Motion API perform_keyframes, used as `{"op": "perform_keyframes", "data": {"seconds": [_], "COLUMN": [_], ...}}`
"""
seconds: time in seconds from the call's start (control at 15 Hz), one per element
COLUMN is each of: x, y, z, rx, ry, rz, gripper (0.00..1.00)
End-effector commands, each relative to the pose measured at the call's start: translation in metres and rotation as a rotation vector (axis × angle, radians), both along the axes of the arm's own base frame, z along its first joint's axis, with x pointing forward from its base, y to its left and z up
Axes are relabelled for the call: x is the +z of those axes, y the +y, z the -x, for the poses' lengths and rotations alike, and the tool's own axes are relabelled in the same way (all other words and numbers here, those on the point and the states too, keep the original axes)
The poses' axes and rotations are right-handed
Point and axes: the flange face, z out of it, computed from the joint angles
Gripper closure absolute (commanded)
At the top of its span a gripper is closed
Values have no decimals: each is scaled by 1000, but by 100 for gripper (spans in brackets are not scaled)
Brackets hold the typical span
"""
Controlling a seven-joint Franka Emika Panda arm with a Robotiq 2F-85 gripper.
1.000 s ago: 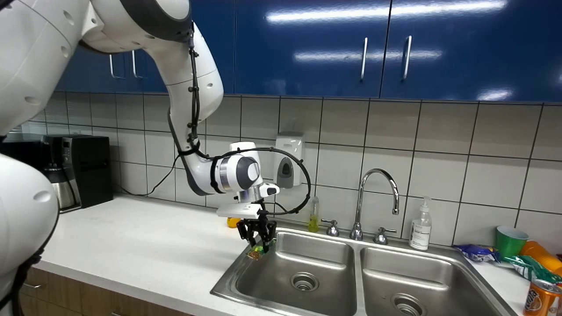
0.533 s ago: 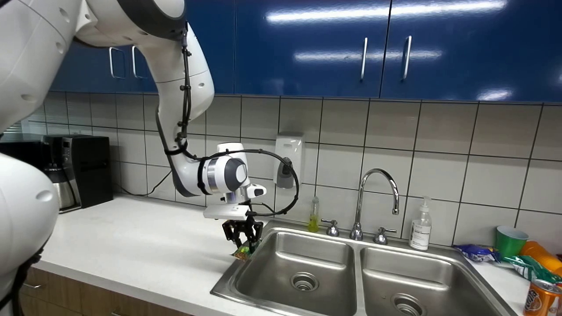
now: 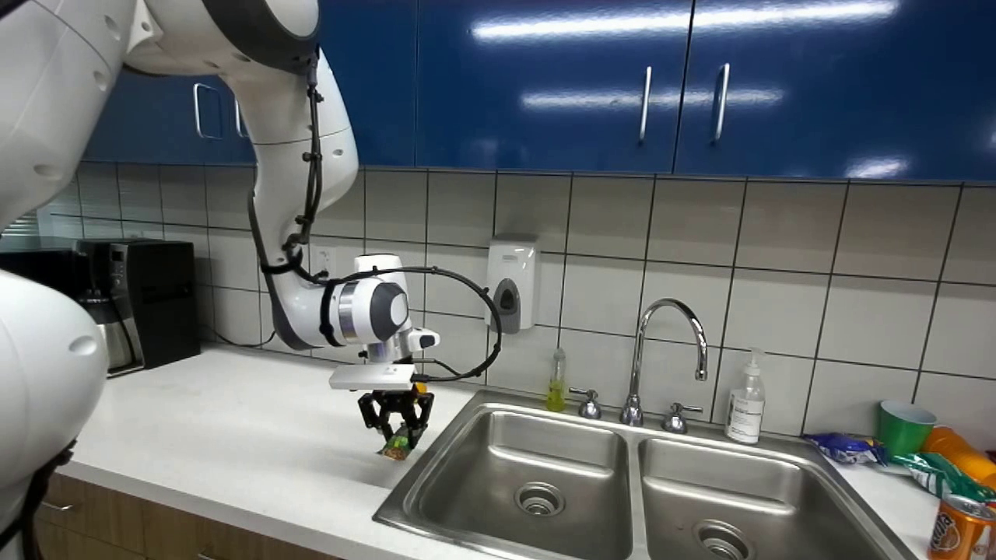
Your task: Move the green object, currently in the sink, to the left counter
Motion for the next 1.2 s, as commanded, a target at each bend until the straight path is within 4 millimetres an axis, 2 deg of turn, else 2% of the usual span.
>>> {"op": "perform_keyframes", "data": {"seconds": [0.0, 0.53, 0.87, 1.13], "x": [7, -5, -14, -23], "y": [27, 94, 125, 143], "z": [12, 30, 44, 50], "rx": [115, 341, 441, 489], "ry": [4, 53, 82, 98], "rz": [-15, -61, -91, -112], "gripper": [81, 81, 81, 81]}}
